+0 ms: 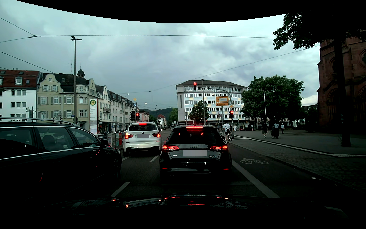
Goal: Follow the waypoints while adhering to traffic rules and regulations
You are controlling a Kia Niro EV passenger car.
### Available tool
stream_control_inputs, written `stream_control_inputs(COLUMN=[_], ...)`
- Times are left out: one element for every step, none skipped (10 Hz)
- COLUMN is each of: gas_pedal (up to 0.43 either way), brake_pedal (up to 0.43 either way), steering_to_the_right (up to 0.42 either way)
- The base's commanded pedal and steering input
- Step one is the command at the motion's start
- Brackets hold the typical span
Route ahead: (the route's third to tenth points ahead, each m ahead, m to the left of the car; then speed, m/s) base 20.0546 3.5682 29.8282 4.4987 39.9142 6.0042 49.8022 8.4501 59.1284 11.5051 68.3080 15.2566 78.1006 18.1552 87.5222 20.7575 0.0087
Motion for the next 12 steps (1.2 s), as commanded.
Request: stream_control_inputs(gas_pedal=[0.000,0.000,0.000,0.000,0.000,0.000,0.000,0.000,0.000,0.000,0.000,0.000], brake_pedal=[0.244,0.244,0.244,0.244,0.244,0.244,0.244,0.250,0.244,0.244,0.244,0.244], steering_to_the_right=[-0.003,-0.003,-0.003,-0.003,-0.003,-0.003,-0.003,-0.003,-0.003,-0.003,-0.003,-0.003])
